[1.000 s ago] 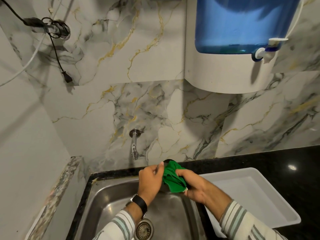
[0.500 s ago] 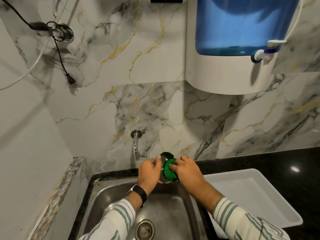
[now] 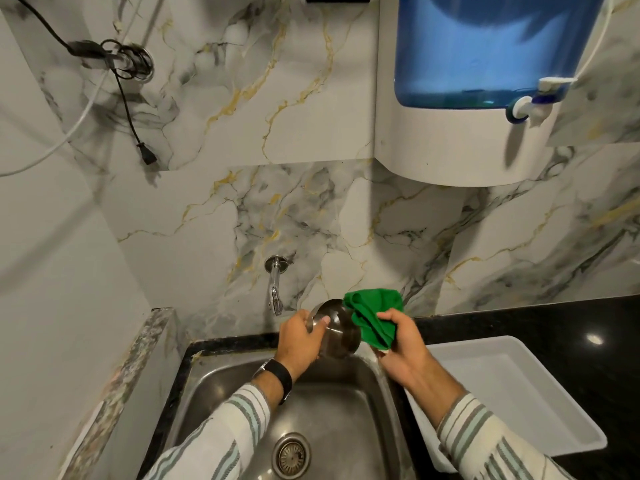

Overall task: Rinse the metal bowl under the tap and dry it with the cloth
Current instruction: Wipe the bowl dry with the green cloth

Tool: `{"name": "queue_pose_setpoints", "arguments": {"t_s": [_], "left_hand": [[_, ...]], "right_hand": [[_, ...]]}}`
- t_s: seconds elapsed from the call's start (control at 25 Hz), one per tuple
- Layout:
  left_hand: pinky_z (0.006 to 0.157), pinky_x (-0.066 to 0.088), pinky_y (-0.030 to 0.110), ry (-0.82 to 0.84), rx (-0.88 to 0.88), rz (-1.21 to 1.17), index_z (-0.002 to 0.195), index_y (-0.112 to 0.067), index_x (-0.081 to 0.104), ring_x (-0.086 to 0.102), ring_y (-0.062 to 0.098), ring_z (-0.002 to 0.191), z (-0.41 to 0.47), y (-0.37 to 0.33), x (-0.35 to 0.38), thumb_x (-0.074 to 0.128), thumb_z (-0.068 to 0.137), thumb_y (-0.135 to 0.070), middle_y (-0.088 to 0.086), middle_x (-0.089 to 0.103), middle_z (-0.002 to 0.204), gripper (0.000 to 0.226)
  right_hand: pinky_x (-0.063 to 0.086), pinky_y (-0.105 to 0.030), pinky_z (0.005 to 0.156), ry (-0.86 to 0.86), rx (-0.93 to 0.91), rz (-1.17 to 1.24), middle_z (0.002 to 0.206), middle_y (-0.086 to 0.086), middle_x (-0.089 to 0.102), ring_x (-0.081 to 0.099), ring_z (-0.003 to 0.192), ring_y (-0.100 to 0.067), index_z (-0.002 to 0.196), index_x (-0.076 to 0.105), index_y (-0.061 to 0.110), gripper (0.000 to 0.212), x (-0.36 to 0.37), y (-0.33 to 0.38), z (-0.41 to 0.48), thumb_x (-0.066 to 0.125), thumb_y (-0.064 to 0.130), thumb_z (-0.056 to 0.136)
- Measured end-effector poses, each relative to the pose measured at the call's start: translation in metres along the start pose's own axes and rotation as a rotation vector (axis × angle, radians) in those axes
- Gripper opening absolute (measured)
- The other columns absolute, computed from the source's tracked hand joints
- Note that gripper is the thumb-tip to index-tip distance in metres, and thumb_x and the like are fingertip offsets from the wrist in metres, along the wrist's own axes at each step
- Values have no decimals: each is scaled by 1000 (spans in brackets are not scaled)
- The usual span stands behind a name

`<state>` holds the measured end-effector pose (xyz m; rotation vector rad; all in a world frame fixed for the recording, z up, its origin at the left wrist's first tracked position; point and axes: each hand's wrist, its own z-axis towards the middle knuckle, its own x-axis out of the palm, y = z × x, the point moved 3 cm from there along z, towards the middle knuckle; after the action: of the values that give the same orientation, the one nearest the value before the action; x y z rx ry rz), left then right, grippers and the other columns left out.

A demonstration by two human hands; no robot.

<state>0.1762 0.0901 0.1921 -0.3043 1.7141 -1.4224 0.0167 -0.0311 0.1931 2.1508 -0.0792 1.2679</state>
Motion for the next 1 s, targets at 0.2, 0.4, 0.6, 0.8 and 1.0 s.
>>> {"name": "queue_pose_setpoints", "arguments": {"t_s": [0.2, 0.4, 0.6, 0.8, 1.0], "left_hand": [[77, 58, 28, 7, 120, 162, 99, -9, 71, 70, 23, 86, -14, -6, 8, 68, 99, -7, 1, 71, 88, 3], [75, 61, 42, -83, 273, 304, 111, -12, 64, 68, 28, 85, -16, -29, 15, 58, 91, 7, 8, 73, 93, 29], [70, 55, 36, -274, 270, 135, 100, -10, 66, 63, 24, 74, -22, -36, 2, 63, 90, 9, 4, 68, 81, 22], [63, 45, 27, -390, 182, -158, 99, -10, 58, 55, 14, 68, -40, -31, 5, 65, 100, -2, -5, 57, 79, 11], [81, 56, 30, -197, 126, -95, 117, -20, 58, 72, 22, 95, -41, -22, 12, 70, 99, -14, -12, 69, 99, 22]], "right_hand": [[61, -37, 94, -132, -814, -1034, 125, -8, 76, 74, 105, -13, 136, 68, 18, 47, 24, 56, -15, 77, 4, 91], [50, -44, 113, 209, -1003, -2405, 159, -3, 52, 54, 139, -26, 158, 44, 33, 73, 55, 19, -13, 76, 25, 92], [47, -16, 108, -99, -743, -1457, 132, -3, 74, 66, 124, -20, 137, 69, 25, 62, 11, 25, -9, 64, -5, 84], [59, -48, 102, -156, -456, -713, 111, -7, 82, 76, 109, -27, 120, 76, 19, 34, -5, -14, -9, 85, 16, 87], [57, -33, 105, -291, -916, -1303, 119, 1, 77, 72, 110, -12, 135, 70, 17, 56, 11, 10, -21, 82, 0, 83]]}}
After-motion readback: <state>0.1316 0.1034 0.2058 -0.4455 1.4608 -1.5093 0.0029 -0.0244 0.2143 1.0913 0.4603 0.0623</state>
